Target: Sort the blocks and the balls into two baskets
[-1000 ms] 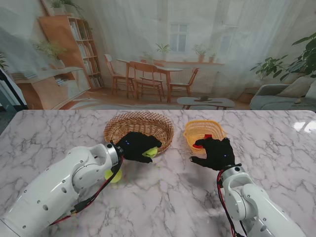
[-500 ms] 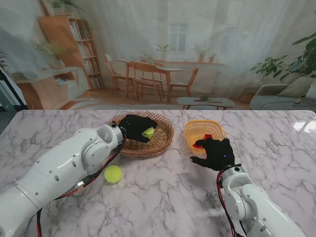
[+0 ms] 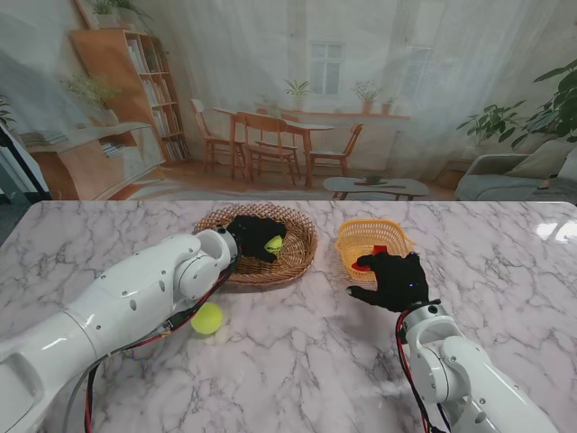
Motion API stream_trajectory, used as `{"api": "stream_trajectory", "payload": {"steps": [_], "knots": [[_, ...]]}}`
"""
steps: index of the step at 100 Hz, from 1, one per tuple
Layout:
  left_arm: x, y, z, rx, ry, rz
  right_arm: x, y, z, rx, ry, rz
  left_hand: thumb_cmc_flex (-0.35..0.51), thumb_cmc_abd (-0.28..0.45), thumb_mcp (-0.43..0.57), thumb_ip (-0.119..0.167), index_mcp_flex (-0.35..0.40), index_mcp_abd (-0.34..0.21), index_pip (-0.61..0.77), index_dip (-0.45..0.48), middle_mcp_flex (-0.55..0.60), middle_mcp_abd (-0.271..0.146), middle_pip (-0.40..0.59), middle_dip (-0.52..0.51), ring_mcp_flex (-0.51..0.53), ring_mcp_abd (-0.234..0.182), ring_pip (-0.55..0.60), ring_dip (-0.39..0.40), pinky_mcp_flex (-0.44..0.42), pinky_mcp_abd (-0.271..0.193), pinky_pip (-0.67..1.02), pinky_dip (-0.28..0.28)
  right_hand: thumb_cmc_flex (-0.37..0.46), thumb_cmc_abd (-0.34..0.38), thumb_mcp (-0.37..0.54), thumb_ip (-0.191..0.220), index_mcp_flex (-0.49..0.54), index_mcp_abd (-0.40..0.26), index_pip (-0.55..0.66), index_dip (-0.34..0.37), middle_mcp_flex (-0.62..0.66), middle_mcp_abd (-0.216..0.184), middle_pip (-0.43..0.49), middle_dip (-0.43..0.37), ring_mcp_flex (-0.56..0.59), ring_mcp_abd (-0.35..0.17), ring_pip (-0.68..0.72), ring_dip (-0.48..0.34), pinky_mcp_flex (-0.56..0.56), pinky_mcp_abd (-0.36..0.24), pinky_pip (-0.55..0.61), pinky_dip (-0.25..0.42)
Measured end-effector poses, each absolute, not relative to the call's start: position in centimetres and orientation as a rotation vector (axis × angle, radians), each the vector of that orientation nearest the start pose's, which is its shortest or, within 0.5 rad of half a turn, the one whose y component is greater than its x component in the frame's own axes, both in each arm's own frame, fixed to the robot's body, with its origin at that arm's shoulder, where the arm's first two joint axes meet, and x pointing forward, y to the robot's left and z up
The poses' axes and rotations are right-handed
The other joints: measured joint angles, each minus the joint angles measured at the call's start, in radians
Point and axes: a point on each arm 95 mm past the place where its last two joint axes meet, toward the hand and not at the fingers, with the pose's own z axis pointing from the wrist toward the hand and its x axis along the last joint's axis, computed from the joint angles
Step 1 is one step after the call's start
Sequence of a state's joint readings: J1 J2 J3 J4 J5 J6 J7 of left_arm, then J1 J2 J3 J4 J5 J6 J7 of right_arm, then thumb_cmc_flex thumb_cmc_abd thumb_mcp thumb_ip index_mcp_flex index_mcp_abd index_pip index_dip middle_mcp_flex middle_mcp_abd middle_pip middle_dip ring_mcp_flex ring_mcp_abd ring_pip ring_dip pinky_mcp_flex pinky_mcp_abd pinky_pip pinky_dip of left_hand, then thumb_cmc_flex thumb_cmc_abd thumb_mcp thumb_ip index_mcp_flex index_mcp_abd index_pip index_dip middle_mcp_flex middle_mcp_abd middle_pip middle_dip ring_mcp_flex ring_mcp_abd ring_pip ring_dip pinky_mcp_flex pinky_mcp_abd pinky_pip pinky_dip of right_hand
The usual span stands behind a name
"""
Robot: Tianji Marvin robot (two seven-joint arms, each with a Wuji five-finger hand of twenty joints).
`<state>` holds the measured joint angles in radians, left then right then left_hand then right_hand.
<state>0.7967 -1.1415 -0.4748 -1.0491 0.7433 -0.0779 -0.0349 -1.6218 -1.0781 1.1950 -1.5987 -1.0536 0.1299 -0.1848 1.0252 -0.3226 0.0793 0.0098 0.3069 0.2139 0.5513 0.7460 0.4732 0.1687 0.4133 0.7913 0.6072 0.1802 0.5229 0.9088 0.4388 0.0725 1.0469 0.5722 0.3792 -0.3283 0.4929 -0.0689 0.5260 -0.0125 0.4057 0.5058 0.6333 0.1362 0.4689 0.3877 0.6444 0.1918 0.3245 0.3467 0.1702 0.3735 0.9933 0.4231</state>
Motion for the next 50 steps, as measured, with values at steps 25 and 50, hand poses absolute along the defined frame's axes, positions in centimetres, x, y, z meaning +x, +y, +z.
{"api": "stream_trajectory", "payload": {"steps": [25,50], "knots": [[53.18,-8.59,-31.71,-0.956,1.948,-1.364,38.56,-1.24,-33.7,1.157,1.366,1.381,0.002,0.068,-0.051,0.0,0.025,0.0,-0.142,-0.188,-0.035,0.003,0.012,-0.205,-0.034,-0.002,-0.033,-0.106,-0.066,0.008,-0.05,-0.001,0.0,0.0,0.0,0.0,0.0,0.0,0.0,0.0,0.0,0.0,0.0,0.0,0.0,0.0,0.0,0.0,0.0,0.0,0.0,0.0],[53.49,-8.23,-31.69,-0.901,1.938,-1.383,38.64,-1.25,-33.83,1.156,1.369,1.377,-0.086,0.132,-0.073,0.002,-0.011,-0.009,-0.354,-0.31,-0.135,0.012,-0.146,-0.391,-0.211,0.017,-0.196,-0.346,-0.254,0.022,-0.217,-0.08,0.0,0.0,0.0,0.0,0.0,0.0,0.0,0.0,0.0,0.0,0.0,0.0,0.0,0.0,0.0,0.0,0.0,0.0,-0.006,0.0]]}}
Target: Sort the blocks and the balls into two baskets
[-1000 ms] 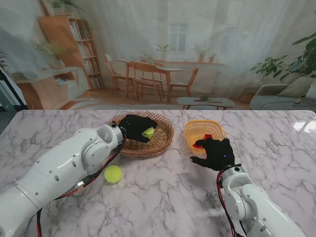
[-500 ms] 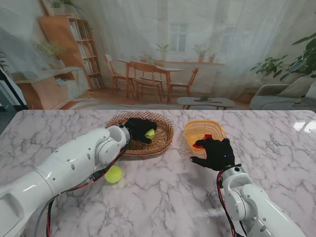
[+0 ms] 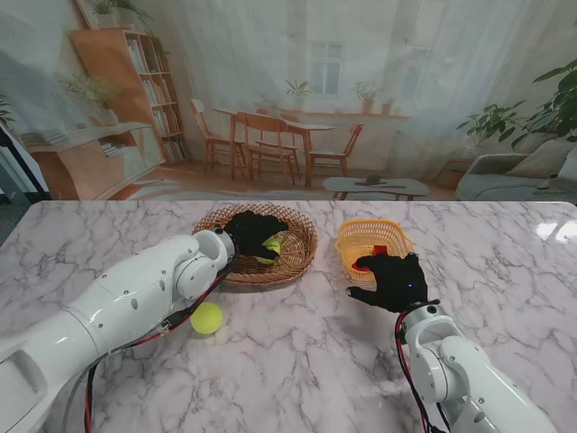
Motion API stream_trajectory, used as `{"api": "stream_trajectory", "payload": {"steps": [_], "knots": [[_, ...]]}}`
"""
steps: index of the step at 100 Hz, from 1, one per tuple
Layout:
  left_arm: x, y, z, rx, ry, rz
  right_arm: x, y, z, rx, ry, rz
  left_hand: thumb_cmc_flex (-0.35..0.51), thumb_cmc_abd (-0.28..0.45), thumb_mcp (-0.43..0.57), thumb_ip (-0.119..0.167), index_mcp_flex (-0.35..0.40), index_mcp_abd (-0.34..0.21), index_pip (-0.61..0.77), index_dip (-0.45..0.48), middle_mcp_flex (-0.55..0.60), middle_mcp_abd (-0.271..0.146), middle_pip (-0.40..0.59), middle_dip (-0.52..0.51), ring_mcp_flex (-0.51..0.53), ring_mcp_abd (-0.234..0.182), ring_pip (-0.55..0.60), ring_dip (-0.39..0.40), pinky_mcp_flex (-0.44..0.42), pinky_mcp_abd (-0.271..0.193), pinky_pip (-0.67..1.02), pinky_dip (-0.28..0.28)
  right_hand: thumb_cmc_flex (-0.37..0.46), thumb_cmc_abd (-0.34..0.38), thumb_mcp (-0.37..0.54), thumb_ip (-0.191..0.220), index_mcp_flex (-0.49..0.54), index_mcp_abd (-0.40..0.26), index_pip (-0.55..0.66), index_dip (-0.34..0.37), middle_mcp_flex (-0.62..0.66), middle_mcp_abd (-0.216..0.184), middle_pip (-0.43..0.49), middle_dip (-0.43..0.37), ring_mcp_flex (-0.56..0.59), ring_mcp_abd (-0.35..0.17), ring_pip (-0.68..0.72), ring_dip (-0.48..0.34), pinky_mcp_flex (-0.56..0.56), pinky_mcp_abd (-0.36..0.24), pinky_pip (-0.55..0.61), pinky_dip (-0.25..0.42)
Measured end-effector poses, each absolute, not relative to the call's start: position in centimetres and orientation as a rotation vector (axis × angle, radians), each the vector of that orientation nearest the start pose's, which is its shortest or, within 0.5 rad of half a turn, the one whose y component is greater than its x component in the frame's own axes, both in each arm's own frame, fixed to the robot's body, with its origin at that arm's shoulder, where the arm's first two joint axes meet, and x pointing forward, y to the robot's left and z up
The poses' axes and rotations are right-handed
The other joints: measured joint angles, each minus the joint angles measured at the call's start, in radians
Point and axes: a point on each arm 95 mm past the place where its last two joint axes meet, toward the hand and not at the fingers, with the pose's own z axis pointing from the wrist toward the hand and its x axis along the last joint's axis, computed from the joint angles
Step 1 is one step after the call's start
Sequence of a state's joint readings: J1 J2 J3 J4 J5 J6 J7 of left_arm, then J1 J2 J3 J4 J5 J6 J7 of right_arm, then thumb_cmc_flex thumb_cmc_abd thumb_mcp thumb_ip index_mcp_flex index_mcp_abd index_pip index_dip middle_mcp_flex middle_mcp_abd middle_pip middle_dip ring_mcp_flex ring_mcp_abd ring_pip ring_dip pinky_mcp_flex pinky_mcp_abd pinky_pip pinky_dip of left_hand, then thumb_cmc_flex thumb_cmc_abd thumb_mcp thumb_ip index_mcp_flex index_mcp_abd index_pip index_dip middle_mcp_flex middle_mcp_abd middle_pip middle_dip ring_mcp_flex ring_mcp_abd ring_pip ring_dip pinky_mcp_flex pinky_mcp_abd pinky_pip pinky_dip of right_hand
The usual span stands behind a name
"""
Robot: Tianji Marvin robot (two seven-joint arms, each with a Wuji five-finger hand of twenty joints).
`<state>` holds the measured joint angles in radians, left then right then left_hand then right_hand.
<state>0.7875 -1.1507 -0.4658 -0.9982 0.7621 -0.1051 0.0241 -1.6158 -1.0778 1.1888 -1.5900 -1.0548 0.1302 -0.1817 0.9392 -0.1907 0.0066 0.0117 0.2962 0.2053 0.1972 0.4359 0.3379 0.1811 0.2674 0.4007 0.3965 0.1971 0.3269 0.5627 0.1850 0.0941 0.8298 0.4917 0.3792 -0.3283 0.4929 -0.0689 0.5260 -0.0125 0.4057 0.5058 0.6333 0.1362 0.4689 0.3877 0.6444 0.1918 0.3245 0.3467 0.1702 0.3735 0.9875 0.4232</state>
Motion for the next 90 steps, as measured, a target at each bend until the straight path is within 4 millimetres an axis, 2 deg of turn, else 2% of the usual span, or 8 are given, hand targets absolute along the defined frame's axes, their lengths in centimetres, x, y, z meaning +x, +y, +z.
{"api": "stream_trajectory", "payload": {"steps": [10,35,49,61,71,77,90], "knots": [[53.6,-8.2,-31.3,-0.879,1.927,-1.395,38.6,-1.3,-33.9,1.156,1.369,1.377,-0.02,0.001,-0.006,0.0,-0.015,-0.001,-0.038,-0.012,-0.016,0.002,-0.054,-0.052,-0.023,0.007,-0.026,-0.043,-0.023,0.002,-0.024,-0.022,0.0,0.0,0.0,0.0,0.0,0.0,0.0,0.0,0.0,0.0,0.0,0.0,0.0,0.0,0.0,0.0,0.0,0.0,0.0,0.0],[52.9,-7.9,-29.2,-0.836,1.913,-1.46,38.7,-1.3,-33.9,1.156,1.367,1.377,-0.03,0.026,0.001,0.0,-0.008,-0.001,-0.045,-0.013,-0.026,0.013,-0.066,-0.075,-0.023,0.01,-0.027,-0.06,-0.034,0.015,-0.025,-0.031,0.0,0.0,0.0,0.0,0.0,0.0,0.0,0.0,0.0,0.0,0.0,0.0,0.0,0.0,0.0,0.0,-0.002,0.0,0.0,0.0],[51.6,-7.2,-27.8,-0.753,1.922,-1.499,38.7,-1.3,-33.9,1.156,1.367,1.376,-0.041,0.05,-0.007,0.0,0.041,-0.005,-0.044,-0.013,-0.012,0.011,-0.072,-0.078,-0.022,0.01,-0.029,-0.071,-0.039,0.02,-0.026,-0.031,0.0,0.0,0.0,0.0,0.0,0.0,0.0,0.0,0.0,0.0,0.0,0.0,0.0,0.0,0.0,0.0,-0.002,0.0,0.0,0.0],[50.5,-6.0,-26.8,-0.772,1.891,-1.562,38.7,-1.3,-33.9,1.156,1.367,1.375,-0.041,0.063,-0.003,0.0,0.075,-0.013,-0.035,-0.008,-0.012,0.012,-0.081,-0.087,-0.022,0.018,-0.037,-0.071,-0.044,0.034,-0.037,-0.031,0.0,0.0,0.0,0.0,0.0,0.0,0.0,0.0,0.0,0.0,0.0,0.0,0.0,0.0,0.0,0.0,-0.002,0.0,0.0,0.0],[49.3,-5.3,-26.7,-0.739,1.894,-1.593,38.7,-1.4,-33.9,1.157,1.368,1.374,-0.041,0.065,-0.003,0.0,0.125,-0.033,-0.022,0.003,0.001,0.012,-0.102,-0.088,-0.022,0.021,-0.045,-0.076,-0.047,0.046,-0.038,-0.031,0.0,0.0,0.0,0.0,0.0,0.0,0.0,0.0,0.0,0.0,0.0,0.0,0.0,0.0,0.0,0.0,-0.003,0.0,0.0,0.0],[48.7,-4.9,-26.7,-0.697,1.907,-1.582,38.7,-1.4,-33.9,1.157,1.368,1.374,-0.04,0.09,-0.006,0.0,0.146,-0.039,-0.015,0.012,0.014,0.012,-0.111,-0.088,-0.021,0.021,-0.049,-0.082,-0.047,0.046,-0.049,-0.031,0.0,0.0,0.0,0.0,0.0,0.0,0.0,0.0,0.0,0.0,0.0,0.0,0.0,0.0,0.0,0.0,-0.005,0.0,0.0,0.0],[46.9,-3.5,-26.0,-0.617,1.92,-1.586,38.7,-1.4,-34.0,1.158,1.369,1.372,-0.04,0.115,-0.005,0.0,0.148,-0.042,-0.008,0.015,0.014,0.012,-0.116,-0.088,-0.02,0.022,-0.056,-0.083,-0.047,0.057,-0.05,-0.031,0.0,0.0,0.0,0.0,0.0,0.0,0.0,0.0,0.0,0.0,0.0,0.0,0.0,0.0,0.0,0.0,-0.009,0.0,-0.001,0.0]]}}
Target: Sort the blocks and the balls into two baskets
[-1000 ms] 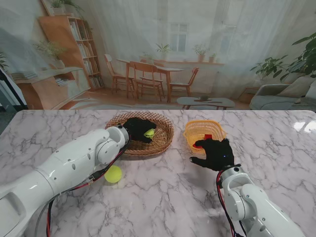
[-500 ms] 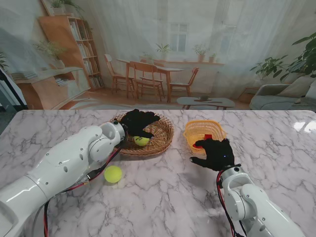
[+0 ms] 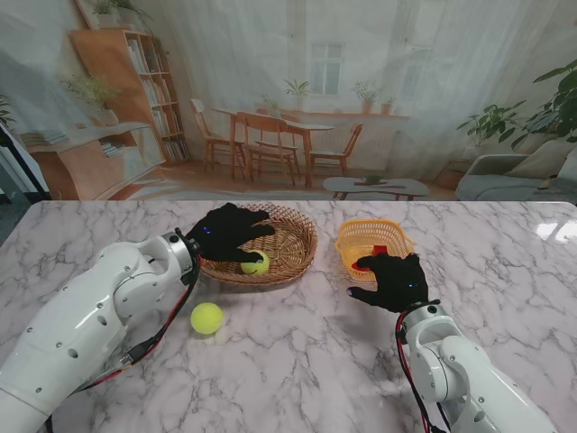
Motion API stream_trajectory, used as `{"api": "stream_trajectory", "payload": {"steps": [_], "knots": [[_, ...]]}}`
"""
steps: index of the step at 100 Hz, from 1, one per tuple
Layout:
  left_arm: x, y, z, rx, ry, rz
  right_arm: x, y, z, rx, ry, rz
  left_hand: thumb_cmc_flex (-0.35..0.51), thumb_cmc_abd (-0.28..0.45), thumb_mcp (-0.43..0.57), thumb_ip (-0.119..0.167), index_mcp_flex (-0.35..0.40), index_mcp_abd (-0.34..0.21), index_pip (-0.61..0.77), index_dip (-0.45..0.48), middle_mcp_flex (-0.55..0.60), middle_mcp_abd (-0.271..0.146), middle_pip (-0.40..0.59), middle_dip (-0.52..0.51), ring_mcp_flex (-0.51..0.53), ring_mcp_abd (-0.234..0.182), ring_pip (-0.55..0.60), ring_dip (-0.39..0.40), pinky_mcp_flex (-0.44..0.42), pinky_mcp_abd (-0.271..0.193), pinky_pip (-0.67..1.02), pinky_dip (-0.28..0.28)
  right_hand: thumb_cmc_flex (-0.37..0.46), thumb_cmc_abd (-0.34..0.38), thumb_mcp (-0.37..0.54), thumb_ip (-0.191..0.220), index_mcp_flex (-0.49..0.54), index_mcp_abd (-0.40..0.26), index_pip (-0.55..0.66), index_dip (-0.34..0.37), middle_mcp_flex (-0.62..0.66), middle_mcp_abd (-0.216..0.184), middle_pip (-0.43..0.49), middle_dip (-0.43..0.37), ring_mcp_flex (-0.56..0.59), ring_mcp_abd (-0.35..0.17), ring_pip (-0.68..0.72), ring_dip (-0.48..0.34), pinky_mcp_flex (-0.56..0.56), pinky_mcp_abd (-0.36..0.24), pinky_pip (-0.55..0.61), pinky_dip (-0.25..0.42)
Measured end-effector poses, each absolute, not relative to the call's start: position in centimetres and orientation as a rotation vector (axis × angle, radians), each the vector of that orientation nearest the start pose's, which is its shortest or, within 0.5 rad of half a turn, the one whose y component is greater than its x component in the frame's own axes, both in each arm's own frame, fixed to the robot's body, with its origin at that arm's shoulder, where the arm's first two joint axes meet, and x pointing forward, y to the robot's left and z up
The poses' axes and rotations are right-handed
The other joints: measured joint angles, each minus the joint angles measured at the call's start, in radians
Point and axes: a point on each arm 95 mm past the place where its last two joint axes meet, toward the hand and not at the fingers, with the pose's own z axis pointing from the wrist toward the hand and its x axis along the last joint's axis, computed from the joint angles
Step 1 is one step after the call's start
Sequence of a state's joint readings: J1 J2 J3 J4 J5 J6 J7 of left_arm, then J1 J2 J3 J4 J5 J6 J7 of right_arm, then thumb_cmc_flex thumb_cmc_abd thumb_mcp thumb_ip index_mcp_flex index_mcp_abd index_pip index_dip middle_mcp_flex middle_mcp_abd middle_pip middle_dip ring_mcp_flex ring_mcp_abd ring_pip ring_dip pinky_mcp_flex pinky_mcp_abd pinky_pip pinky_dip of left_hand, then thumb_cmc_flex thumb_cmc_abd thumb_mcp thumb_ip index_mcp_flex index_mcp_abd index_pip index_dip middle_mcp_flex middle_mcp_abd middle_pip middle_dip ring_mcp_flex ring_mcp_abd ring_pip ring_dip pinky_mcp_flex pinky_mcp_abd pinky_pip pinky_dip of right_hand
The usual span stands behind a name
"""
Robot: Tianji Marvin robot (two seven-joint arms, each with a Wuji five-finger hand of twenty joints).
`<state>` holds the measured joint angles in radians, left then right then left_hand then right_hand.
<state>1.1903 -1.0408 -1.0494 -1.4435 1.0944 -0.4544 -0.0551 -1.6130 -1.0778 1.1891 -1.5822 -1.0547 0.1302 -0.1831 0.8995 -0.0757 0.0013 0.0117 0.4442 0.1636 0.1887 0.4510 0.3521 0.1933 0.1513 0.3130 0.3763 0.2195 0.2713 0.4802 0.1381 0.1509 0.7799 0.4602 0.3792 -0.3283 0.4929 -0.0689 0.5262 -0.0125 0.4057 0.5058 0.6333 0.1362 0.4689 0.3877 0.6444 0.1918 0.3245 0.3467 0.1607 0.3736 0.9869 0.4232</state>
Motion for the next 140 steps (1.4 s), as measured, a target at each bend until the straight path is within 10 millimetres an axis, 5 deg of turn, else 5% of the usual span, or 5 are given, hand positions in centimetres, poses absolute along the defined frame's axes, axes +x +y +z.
{"api": "stream_trajectory", "payload": {"steps": [69,89,140], "knots": [[39.9,4.3,-29.1,-0.62,1.943,-1.507,38.8,-1.6,-34.2,1.155,1.37,1.359,-0.04,0.0,-0.013,0.0,0.0,-0.001,-0.02,0.0,0.025,0.0,-0.026,0.0,0.001,0.004,-0.002,-0.001,0.0,0.012,-0.001,0.0,0.0,0.0,0.0,0.0,0.0,0.0,0.0,0.0,0.0,0.0,0.0,0.0,0.0,0.0,0.0,0.0,0.0,0.0,-0.001,0.0],[38.8,4.5,-30.6,-0.666,1.979,-1.48,38.8,-1.6,-34.2,1.156,1.372,1.356,-0.041,0.0,-0.013,0.0,-0.066,0.042,-0.074,-0.013,0.037,0.02,-0.041,-0.001,0.002,0.012,-0.002,-0.001,0.005,0.012,-0.001,0.01,0.0,0.0,0.0,0.0,0.0,0.0,0.0,0.0,0.0,0.0,0.0,0.0,0.0,0.0,0.0,0.0,0.0,0.0,-0.001,0.0],[37.6,3.9,-34.2,-0.767,2.069,-1.417,38.8,-1.7,-34.1,1.152,1.364,1.363,-0.042,0.0,-0.013,0.0,-0.065,0.054,-0.078,-0.038,0.037,0.025,-0.064,-0.016,0.002,0.013,-0.002,-0.001,0.012,0.012,-0.011,0.01,0.0,0.0,0.0,0.0,0.0,0.0,0.0,0.0,0.0,0.0,0.0,0.0,0.0,0.0,0.0,0.0,-0.001,0.0,-0.001,0.0]]}}
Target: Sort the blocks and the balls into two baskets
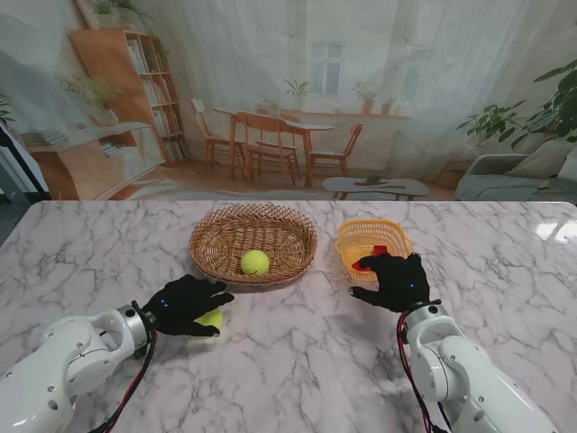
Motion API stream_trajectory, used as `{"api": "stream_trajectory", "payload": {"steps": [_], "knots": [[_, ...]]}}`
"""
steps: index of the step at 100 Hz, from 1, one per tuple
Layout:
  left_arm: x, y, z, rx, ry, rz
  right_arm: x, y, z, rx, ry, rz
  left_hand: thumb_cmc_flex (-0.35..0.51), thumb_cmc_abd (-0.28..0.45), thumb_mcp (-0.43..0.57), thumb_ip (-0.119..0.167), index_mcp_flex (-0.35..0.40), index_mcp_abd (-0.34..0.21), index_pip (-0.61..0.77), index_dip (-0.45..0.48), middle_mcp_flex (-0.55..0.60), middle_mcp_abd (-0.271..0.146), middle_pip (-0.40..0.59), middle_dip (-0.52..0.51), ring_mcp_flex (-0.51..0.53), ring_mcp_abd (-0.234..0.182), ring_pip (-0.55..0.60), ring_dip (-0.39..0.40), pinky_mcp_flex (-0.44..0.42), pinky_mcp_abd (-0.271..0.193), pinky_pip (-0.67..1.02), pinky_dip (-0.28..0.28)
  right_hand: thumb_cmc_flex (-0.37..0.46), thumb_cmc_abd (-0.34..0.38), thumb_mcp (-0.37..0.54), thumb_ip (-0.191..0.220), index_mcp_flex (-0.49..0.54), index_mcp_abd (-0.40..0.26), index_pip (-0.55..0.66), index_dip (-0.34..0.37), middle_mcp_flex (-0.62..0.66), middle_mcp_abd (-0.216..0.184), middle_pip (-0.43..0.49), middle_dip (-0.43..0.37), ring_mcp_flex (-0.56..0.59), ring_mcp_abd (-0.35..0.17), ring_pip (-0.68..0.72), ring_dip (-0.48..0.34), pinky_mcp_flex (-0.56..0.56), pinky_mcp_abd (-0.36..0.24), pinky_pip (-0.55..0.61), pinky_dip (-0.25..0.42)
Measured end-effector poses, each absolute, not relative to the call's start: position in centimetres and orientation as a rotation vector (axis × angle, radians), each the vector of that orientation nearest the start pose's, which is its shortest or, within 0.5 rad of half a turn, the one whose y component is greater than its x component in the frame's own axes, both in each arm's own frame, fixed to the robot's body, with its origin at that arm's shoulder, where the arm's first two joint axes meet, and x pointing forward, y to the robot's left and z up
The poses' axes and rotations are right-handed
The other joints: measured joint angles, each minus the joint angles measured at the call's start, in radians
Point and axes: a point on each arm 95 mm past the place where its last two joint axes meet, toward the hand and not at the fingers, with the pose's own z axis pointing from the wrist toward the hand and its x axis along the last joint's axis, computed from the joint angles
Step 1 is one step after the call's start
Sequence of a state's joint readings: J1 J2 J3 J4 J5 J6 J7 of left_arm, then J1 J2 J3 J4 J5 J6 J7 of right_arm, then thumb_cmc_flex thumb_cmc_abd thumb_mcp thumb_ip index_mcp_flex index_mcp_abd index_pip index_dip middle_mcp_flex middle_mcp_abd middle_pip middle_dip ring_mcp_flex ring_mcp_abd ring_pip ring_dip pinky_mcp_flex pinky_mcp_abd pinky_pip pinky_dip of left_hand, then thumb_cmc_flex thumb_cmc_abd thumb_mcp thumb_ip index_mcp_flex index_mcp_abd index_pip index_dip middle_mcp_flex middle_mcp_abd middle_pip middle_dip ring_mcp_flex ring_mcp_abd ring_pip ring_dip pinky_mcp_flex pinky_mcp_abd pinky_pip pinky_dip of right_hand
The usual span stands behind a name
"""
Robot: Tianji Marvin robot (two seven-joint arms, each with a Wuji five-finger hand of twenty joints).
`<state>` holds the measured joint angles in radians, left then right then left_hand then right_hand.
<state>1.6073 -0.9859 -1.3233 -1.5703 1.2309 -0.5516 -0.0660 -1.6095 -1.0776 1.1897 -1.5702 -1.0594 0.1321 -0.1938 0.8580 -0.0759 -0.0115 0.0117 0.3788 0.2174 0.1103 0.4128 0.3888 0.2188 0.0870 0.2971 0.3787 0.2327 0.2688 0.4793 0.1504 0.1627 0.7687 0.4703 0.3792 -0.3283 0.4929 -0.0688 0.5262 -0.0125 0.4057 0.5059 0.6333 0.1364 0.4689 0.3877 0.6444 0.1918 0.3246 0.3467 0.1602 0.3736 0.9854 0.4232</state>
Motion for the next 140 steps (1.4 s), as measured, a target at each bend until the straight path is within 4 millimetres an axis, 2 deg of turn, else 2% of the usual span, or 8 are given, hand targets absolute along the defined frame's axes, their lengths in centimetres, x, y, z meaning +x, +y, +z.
{"api": "stream_trajectory", "payload": {"steps": [58,68,75,84,97,116,129,140], "knots": [[38.2,3.5,-36.6,-0.805,2.125,-1.316,38.8,-1.7,-34.2,1.16,1.368,1.367,0.0,0.0,0.0,0.0,-0.012,0.0,-0.006,-0.002,-0.002,0.0,-0.012,0.0,0.0,0.0,0.0,0.0,-0.001,-0.001,0.0,0.001,0.026,0.033,-0.013,0.0,0.0,0.0,0.0,0.0,0.0,0.0,0.0,0.0,-0.012,0.0,0.0,0.0,-0.002,0.0,-0.006,0.0],[38.4,3.4,-36.9,-0.814,2.136,-1.302,38.8,-1.7,-34.2,1.163,1.368,1.368,0.0,-0.014,0.0,0.0,-0.012,0.007,-0.006,-0.002,-0.002,0.0,-0.012,0.001,0.0,0.0,0.0,0.0,0.003,-0.013,0.0,0.001,0.027,0.033,-0.013,0.0,0.0,0.0,0.0,0.0,0.0,0.0,0.0,0.0,-0.012,0.0,0.0,0.0,-0.002,0.0,-0.009,0.0],[38.5,3.4,-37.1,-0.826,2.143,-1.297,38.8,-1.7,-34.2,1.166,1.368,1.368,0.0,-0.032,-0.001,0.0,-0.012,0.012,-0.005,-0.002,-0.002,0.0,0.017,0.048,0.0,0.0,0.0,0.005,0.011,-0.015,0.0,0.001,0.027,0.033,-0.014,0.0,0.0,0.0,0.0,0.0,0.0,0.0,0.0,0.0,-0.012,0.0,0.0,0.0,-0.002,0.0,-0.009,0.0],[38.7,3.2,-37.3,-0.859,2.143,-1.305,38.8,-1.7,-34.2,1.17,1.368,1.369,0.004,-0.082,0.0,0.0,-0.012,0.02,0.012,0.009,-0.003,0.0,0.074,0.121,0.024,-0.004,0.032,0.043,0.031,-0.024,0.014,0.001,0.027,0.033,-0.024,0.0,0.0,0.0,0.0,0.0,0.0,0.0,0.0,0.0,-0.012,0.0,0.0,0.0,-0.005,0.0,-0.01,0.0],[38.8,3.1,-37.5,-0.847,2.15,-1.289,38.8,-1.7,-34.2,1.172,1.368,1.369,0.084,-0.112,0.015,0.0,-0.012,0.023,0.023,0.025,-0.003,-0.002,0.184,0.209,0.062,-0.024,0.107,0.151,0.086,-0.039,0.089,0.006,0.027,0.033,-0.024,0.0,0.0,0.0,0.0,0.0,0.0,0.0,0.0,0.0,-0.012,0.0,0.0,0.0,-0.011,0.0,-0.011,0.0],[39.0,2.9,-37.3,-0.841,2.144,-1.283,38.8,-1.7,-34.2,1.173,1.366,1.371,0.172,-0.147,0.052,0.0,-0.01,0.025,0.06,0.04,-0.002,-0.012,0.286,0.251,0.149,-0.03,0.199,0.329,0.215,-0.061,0.224,0.052,0.028,0.041,-0.024,0.0,-0.001,0.0,0.0,0.0,0.0,0.001,0.0,0.0,-0.012,0.0,0.0,0.0,-0.011,0.0,-0.011,0.0],[39.1,2.9,-37.1,-0.861,2.147,-1.288,38.8,-1.7,-34.2,1.174,1.366,1.372,0.183,-0.147,0.052,0.0,-0.009,0.025,0.133,0.078,0.037,-0.021,0.329,0.263,0.2,-0.03,0.239,0.366,0.284,-0.063,0.256,0.062,0.028,0.041,-0.024,0.0,-0.001,0.0,0.0,0.0,0.0,0.001,0.0,0.0,-0.012,0.0,0.0,0.0,-0.011,0.0,-0.011,0.0],[39.0,3.0,-37.0,-0.861,2.147,-1.288,38.8,-1.7,-34.2,1.175,1.365,1.373,0.182,-0.156,0.05,0.0,-0.009,0.025,0.191,0.104,0.06,-0.028,0.341,0.274,0.239,-0.03,0.242,0.357,0.317,-0.063,0.267,0.063,0.028,0.041,-0.024,0.0,-0.001,0.0,0.0,0.0,0.0,0.001,0.0,0.0,-0.012,0.0,0.0,0.0,-0.011,0.0,-0.011,0.0]]}}
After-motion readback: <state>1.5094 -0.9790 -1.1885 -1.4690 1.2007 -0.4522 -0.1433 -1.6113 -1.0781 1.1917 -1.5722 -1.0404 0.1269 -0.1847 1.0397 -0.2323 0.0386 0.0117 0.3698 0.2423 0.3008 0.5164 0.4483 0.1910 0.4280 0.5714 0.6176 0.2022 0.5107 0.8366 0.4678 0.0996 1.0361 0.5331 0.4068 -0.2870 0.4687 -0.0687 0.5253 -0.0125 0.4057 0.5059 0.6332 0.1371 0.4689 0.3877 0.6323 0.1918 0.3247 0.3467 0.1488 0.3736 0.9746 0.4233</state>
